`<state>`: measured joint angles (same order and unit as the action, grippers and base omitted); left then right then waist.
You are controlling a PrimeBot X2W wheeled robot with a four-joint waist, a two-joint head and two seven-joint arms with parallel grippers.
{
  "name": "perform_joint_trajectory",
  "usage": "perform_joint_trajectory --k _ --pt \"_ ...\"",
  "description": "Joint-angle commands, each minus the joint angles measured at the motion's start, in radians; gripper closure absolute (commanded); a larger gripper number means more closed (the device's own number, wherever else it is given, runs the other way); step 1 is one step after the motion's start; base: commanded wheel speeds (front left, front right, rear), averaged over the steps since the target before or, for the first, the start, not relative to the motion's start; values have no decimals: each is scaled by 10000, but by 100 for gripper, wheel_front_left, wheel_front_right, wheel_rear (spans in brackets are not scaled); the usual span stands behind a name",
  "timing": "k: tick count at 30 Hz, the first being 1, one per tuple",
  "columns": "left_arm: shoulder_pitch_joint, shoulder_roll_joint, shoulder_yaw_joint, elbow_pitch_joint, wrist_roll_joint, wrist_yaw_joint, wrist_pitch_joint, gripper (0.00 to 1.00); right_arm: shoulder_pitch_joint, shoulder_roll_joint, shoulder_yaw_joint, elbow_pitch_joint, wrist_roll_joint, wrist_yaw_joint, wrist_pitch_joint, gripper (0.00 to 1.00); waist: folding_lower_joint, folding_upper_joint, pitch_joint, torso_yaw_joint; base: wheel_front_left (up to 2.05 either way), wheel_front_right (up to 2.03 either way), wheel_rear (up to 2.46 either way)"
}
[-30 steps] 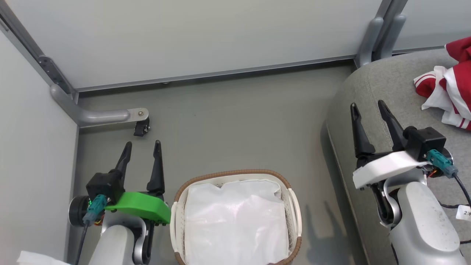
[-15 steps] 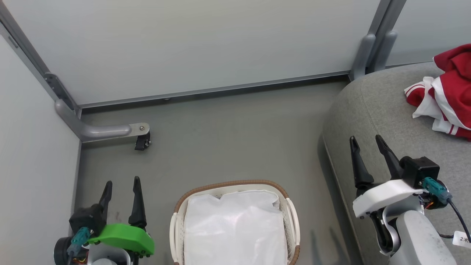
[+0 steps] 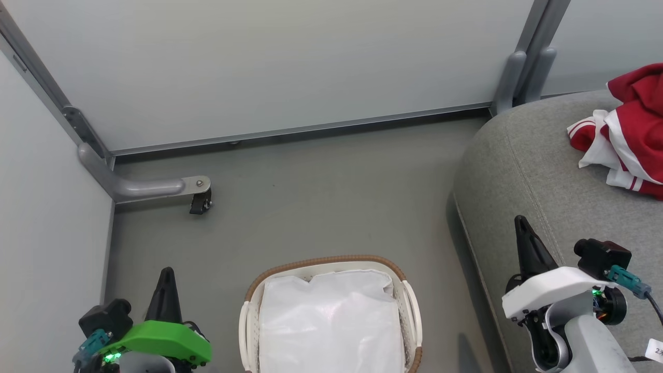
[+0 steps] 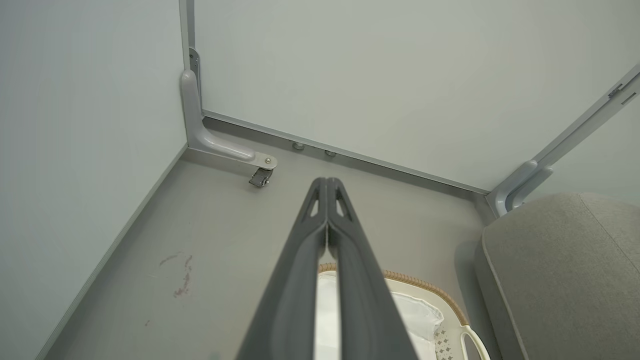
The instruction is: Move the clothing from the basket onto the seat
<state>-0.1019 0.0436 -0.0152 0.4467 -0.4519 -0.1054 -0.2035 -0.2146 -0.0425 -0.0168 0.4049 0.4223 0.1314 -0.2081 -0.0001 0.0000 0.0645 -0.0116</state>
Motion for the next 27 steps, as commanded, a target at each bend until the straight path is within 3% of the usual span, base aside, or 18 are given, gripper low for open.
perform_joint_trajectory --k 1,27 --pt "-118 29 76 -255 -445 -37 74 100 -67 -59 -60 -229 455 -1 118 100 1 0 -7 2 0 0 0" --pt "-94 49 467 -880 -4157 -113 1086 100 320 -76 -350 -728 4261 -4 1132 100 1 0 -145 28 0 0 0"
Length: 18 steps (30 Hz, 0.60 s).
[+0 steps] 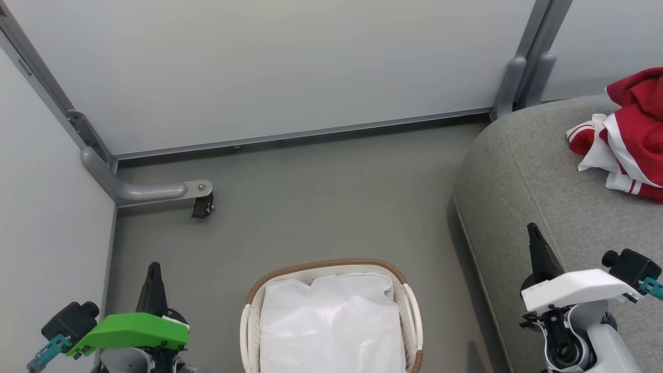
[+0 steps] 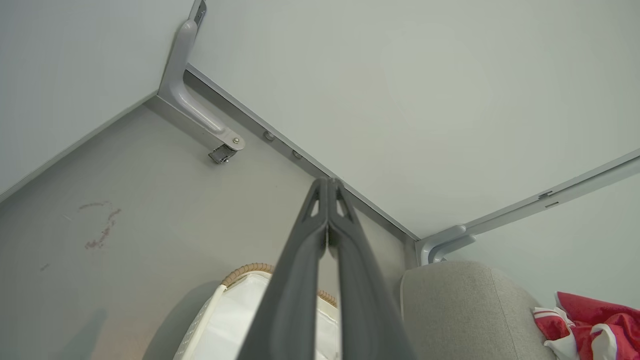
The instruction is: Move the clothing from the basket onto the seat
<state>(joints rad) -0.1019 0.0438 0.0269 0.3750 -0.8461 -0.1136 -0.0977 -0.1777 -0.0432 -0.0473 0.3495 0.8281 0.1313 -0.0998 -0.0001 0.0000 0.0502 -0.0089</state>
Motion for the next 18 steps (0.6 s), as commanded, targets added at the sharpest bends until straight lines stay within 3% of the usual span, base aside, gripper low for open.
perform_joint_trajectory --k 1,18 --pt "-94 48 61 -183 -346 -34 69 100 -35 -69 -56 -190 346 -2 88 100 1 0 -8 2 0 0 0" --pt "-99 60 290 -501 -2362 -84 634 100 168 -78 -234 -441 2408 -4 658 100 1 0 -104 20 0 0 0"
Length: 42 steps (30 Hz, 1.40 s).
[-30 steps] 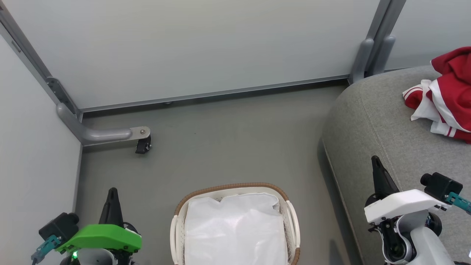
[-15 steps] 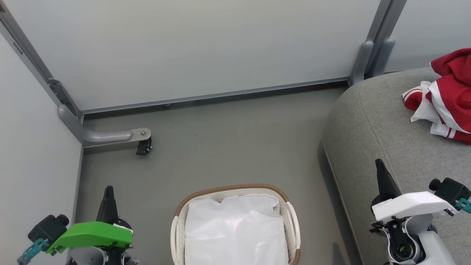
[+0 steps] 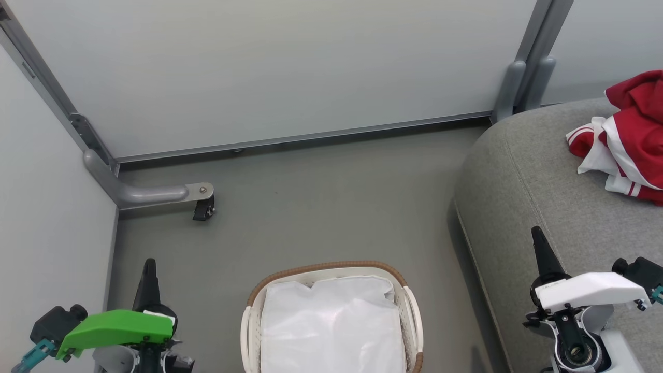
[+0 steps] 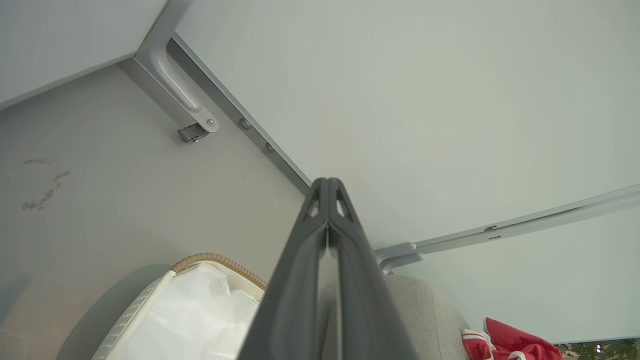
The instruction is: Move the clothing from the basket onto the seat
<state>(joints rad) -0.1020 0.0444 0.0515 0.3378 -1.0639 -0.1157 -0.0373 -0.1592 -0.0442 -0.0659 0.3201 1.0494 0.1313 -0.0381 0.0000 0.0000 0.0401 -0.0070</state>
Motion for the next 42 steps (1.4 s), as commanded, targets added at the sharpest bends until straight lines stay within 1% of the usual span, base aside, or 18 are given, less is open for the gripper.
perform_joint_trajectory --k 1,23,42 --pt "-98 55 55 -142 -284 -65 61 100 -7 -68 -55 -159 287 -4 66 100 0 0 -8 2 0 0 0" --pt "-103 69 295 -461 -2333 -97 644 100 217 -77 -233 -410 2393 -6 656 100 0 0 -126 24 0 0 0" --pt "-106 79 454 -690 -3782 -139 1066 100 389 -83 -362 -580 3888 -8 1069 100 0 0 -226 43 0 0 0"
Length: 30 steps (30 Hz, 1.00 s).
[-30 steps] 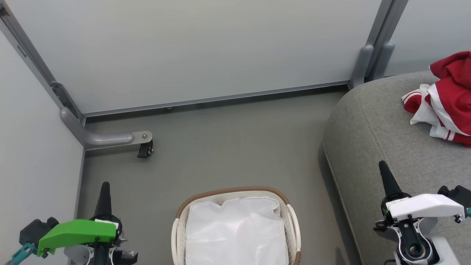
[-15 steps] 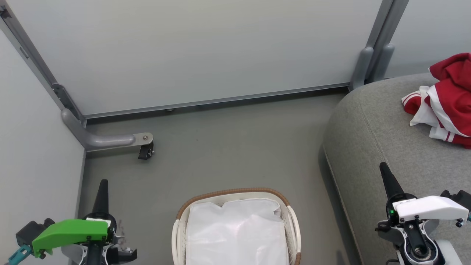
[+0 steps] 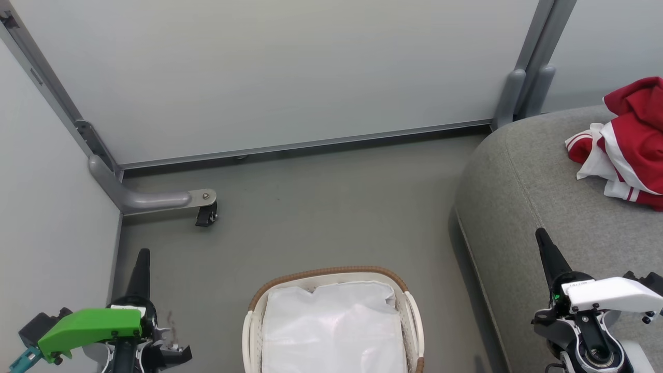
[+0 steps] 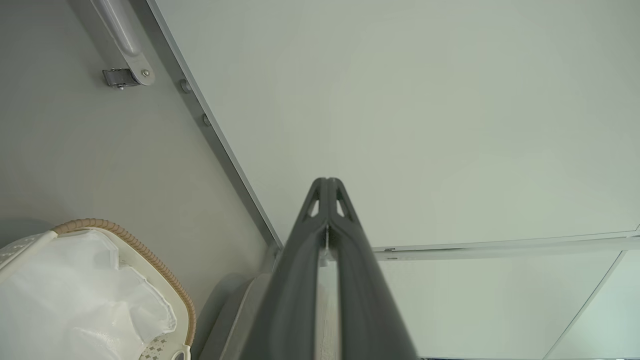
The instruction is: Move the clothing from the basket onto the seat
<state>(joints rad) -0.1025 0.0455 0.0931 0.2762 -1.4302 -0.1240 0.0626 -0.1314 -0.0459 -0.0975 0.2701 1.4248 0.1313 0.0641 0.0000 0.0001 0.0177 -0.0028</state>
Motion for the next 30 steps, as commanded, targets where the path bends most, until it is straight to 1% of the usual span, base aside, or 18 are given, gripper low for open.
perform_joint_trajectory --k 1,24,30 --pt "-100 67 48 -86 -207 -59 81 100 118 -66 -52 -92 215 -8 68 100 0 -1 -8 2 0 0 0" --pt "-101 77 221 -317 -1733 -92 516 100 276 -72 -178 -264 1771 -8 502 100 0 -1 -131 25 0 0 0" --pt "-100 77 231 -329 -1843 -98 550 100 292 -72 -189 -281 1893 -7 530 100 0 -1 -146 28 0 0 0"
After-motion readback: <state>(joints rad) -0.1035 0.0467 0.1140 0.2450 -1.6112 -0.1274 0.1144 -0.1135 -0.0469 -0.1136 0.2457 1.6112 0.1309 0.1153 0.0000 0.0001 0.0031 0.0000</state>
